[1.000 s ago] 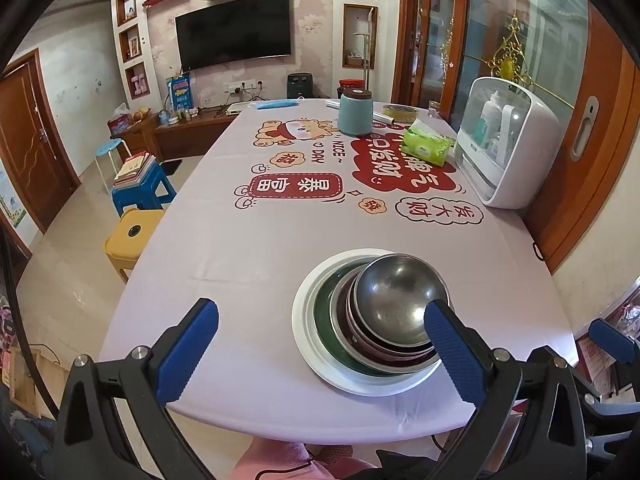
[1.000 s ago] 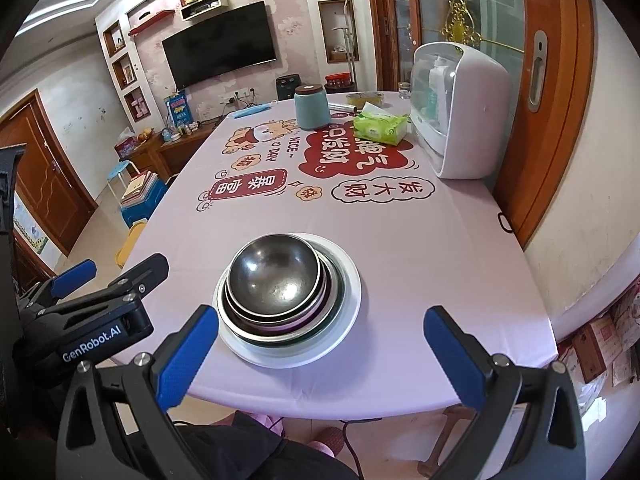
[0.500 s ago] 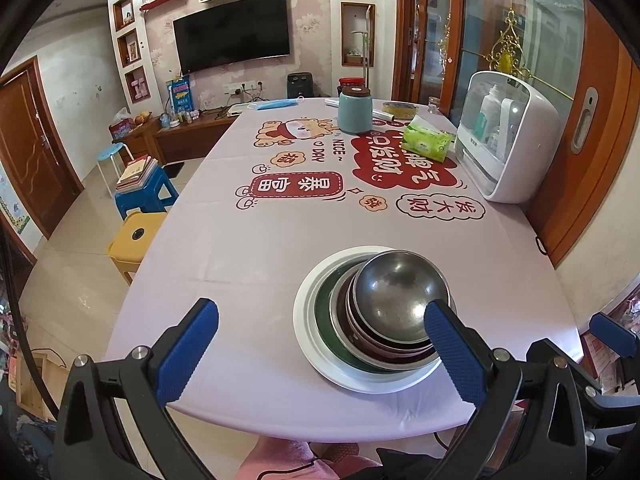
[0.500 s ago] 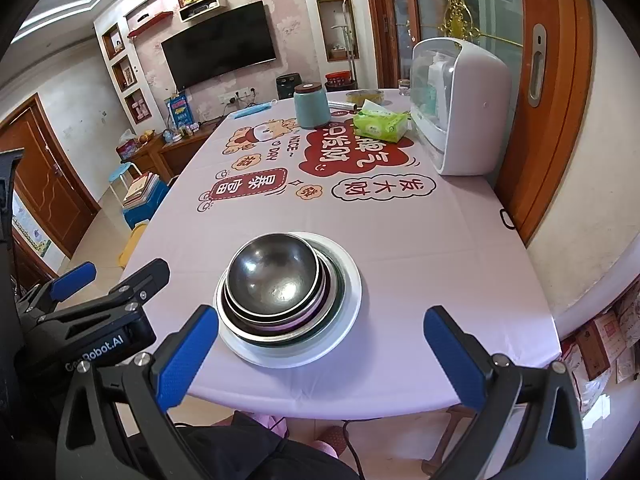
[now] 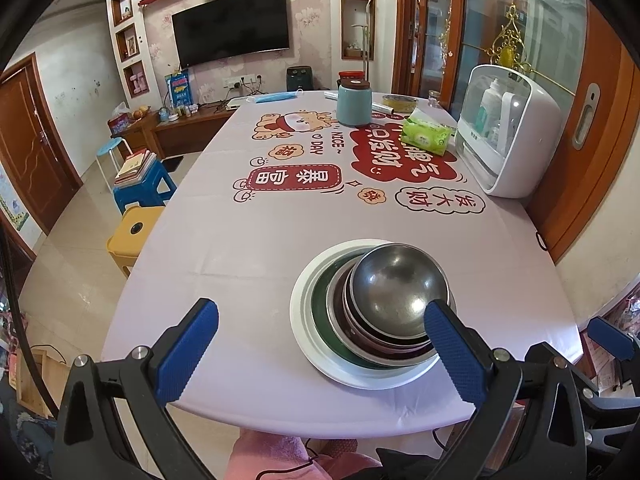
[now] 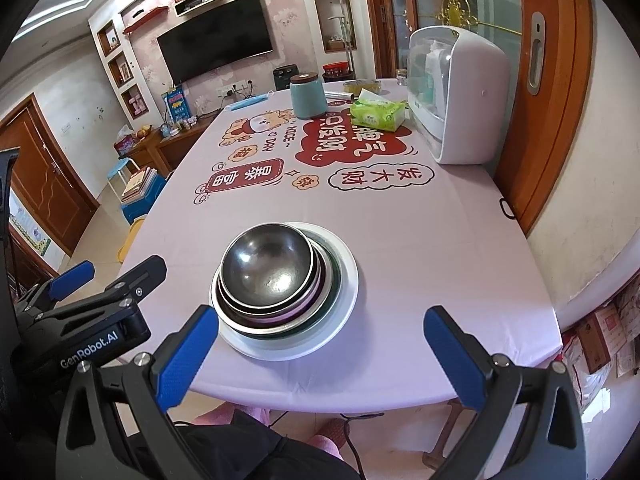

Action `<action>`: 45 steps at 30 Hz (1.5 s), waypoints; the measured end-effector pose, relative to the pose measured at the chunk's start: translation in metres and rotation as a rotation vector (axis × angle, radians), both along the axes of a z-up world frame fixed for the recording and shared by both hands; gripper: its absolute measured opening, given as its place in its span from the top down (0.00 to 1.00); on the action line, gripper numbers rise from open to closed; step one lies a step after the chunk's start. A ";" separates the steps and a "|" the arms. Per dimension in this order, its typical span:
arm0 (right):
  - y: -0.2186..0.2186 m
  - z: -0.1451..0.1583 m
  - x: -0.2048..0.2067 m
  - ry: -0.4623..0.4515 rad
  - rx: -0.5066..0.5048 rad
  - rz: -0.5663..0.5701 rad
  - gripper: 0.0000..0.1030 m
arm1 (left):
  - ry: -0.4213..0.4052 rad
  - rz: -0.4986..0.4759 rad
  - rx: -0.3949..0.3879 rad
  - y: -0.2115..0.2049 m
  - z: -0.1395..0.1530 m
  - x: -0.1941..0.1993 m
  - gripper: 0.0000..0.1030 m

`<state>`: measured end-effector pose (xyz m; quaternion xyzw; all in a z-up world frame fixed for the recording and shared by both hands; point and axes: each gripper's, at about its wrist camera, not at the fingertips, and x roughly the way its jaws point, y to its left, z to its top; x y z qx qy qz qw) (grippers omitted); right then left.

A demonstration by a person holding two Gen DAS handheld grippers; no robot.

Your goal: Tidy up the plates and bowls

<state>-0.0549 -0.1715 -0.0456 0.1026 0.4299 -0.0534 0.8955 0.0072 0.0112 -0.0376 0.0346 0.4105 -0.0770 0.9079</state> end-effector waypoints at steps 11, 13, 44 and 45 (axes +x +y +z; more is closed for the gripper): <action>0.003 -0.003 0.005 0.001 0.017 0.020 0.00 | -0.001 0.013 0.007 0.003 0.001 -0.001 0.01; 0.006 -0.003 0.007 0.003 0.017 0.037 0.00 | -0.002 0.029 0.007 0.007 0.002 -0.001 0.01; 0.007 0.003 0.011 -0.014 -0.004 0.054 0.00 | -0.016 0.039 -0.003 0.006 0.003 -0.002 0.01; 0.007 0.004 0.011 -0.014 -0.004 0.054 0.00 | -0.016 0.040 -0.003 0.006 0.003 -0.002 0.01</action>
